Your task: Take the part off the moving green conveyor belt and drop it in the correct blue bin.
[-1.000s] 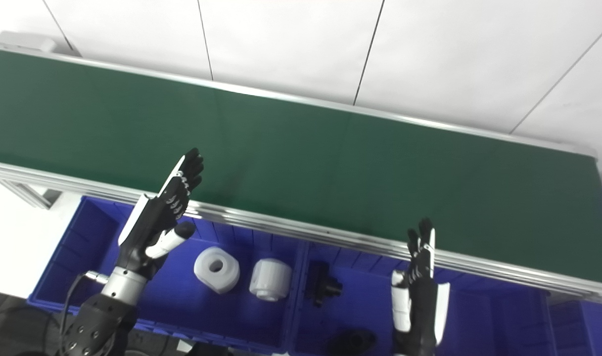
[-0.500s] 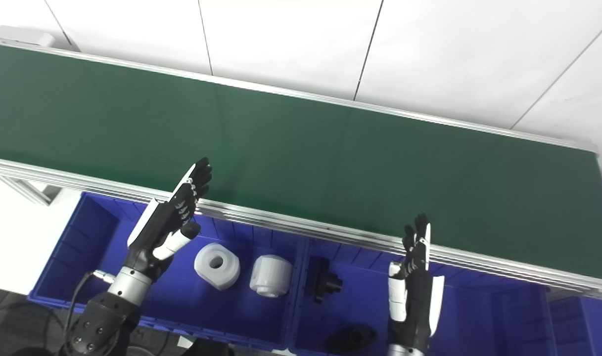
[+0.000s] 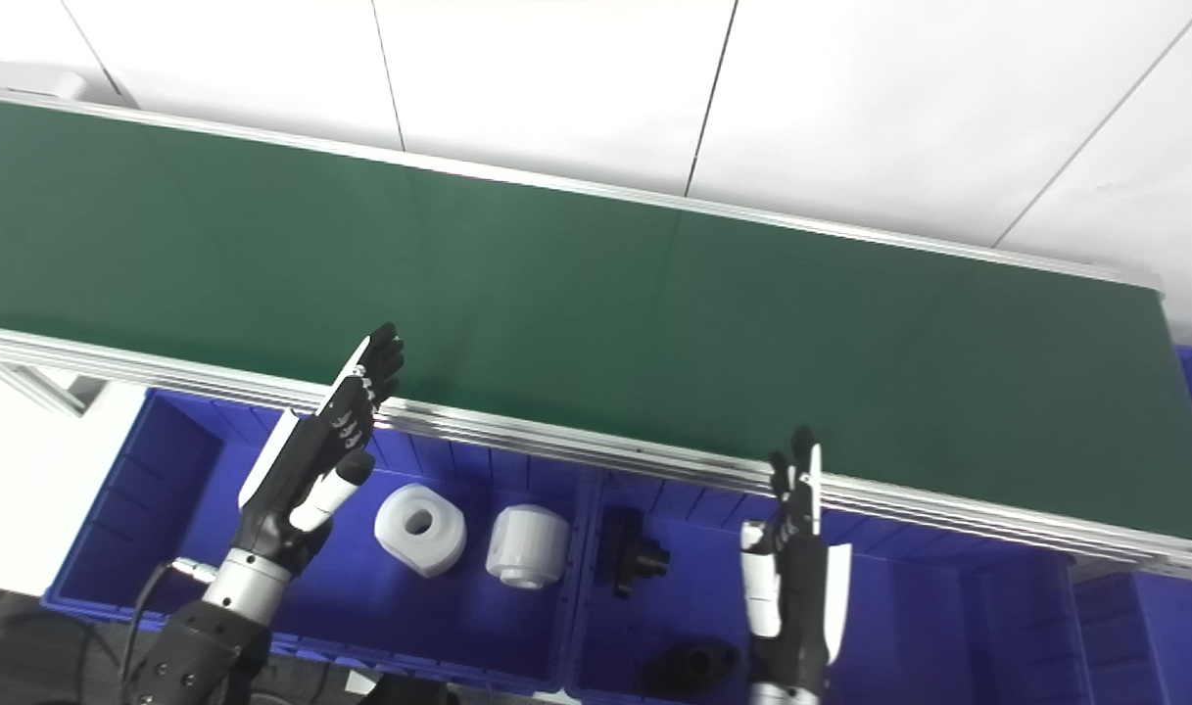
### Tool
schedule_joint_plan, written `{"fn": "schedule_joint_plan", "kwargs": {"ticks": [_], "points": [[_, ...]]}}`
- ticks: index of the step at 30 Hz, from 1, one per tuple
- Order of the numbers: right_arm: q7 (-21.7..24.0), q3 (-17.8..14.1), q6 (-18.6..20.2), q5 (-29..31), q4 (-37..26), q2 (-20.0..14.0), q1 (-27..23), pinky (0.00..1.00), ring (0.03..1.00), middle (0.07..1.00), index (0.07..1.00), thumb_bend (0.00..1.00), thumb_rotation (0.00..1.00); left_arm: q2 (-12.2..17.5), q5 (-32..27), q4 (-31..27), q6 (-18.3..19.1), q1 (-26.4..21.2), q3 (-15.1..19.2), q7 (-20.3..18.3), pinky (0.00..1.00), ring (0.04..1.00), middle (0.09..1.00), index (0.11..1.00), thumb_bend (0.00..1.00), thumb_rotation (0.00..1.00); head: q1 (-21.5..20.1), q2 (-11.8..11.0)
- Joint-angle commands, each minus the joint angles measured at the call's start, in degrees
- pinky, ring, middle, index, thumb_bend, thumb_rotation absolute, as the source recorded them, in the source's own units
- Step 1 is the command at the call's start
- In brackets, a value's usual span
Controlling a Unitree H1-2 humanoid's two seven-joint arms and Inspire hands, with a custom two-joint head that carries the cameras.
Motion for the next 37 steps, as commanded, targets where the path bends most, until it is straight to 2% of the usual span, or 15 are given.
{"fn": "schedule_joint_plan", "kwargs": {"ticks": [1,4,6,11,18,24,29,31,32,33,37], "points": [[-0.90,1.08,-1.41,-1.43,0.16,1.53,-0.70,0.96,0.977,1.000,1.000,0.81,0.92,1.45,-2.70,-0.15,-1.42,-0.89,0.80,-0.94,1.00,1.000,1.000,1.000,0.90,0.86,-3.47,-0.93],[-1.83,1.92,-1.99,-2.37,1.62,2.61,-1.38,0.96,0.977,1.000,1.000,0.79,0.91,2.98,-4.82,1.33,-0.94,-1.38,1.39,-2.22,1.00,1.000,1.000,1.000,0.93,0.86,-6.09,-1.87],[-2.28,2.25,-2.56,-2.53,2.60,2.91,-1.82,0.96,0.978,1.000,1.000,0.76,0.90,3.71,-5.94,2.41,-1.36,-1.61,1.58,-2.79,1.00,1.000,1.000,1.000,0.93,0.86,-6.36,-1.94],[-3.26,2.79,-3.16,-2.65,3.38,3.01,-2.23,0.97,0.973,1.000,1.000,0.73,0.89,4.47,-7.43,3.77,-2.31,-1.80,1.78,-3.78,1.00,1.000,1.000,1.000,0.95,0.84,-6.20,-1.71],[-3.54,3.16,-2.91,-1.99,3.25,2.76,-2.50,0.96,0.976,1.000,1.000,0.74,0.89,4.63,-7.58,4.70,-3.26,-1.92,1.94,-4.37,1.00,1.000,1.000,1.000,0.96,0.84,-6.11,-1.69],[-2.53,3.17,-2.56,-0.22,2.67,1.87,-2.26,0.97,0.981,1.000,1.000,0.75,0.88,4.15,-7.22,4.33,-3.21,-1.61,1.69,-4.13,1.00,1.000,1.000,1.000,0.96,0.83,-4.43,-1.52],[-1.82,3.09,-2.95,0.96,2.01,0.46,-1.62,0.98,0.982,1.000,1.000,0.73,0.89,2.58,-6.30,2.08,-2.14,-0.62,1.41,-2.75,1.00,1.000,1.000,1.000,0.95,0.81,-0.15,-1.19],[-1.32,2.89,-3.10,1.64,1.43,-0.35,-1.17,0.98,0.979,1.000,1.000,0.75,0.90,1.34,-5.80,1.07,-1.84,0.02,1.33,-1.79,1.00,1.000,1.000,1.000,0.95,0.81,2.65,-0.93],[-1.12,2.83,-3.11,1.87,1.22,-0.62,-1.00,0.97,0.978,1.000,1.000,0.76,0.90,0.91,-5.62,0.74,-1.69,0.24,1.34,-1.49,1.00,1.000,1.000,1.000,0.95,0.80,2.65,-0.93],[-0.79,2.68,-2.97,2.32,0.81,-1.13,-0.62,0.97,0.974,1.000,1.000,0.77,0.90,-0.04,-4.77,0.18,-1.67,0.69,1.41,-0.59,1.00,1.000,1.000,1.000,0.95,0.81,5.40,-0.64],[0.09,2.01,-1.98,3.62,-1.01,-2.86,0.79,0.97,0.967,1.000,1.000,0.80,0.92,-3.75,-0.34,-1.99,-2.60,2.62,1.32,2.98,1.00,1.000,1.000,1.000,0.93,0.84,10.65,0.01]]}}
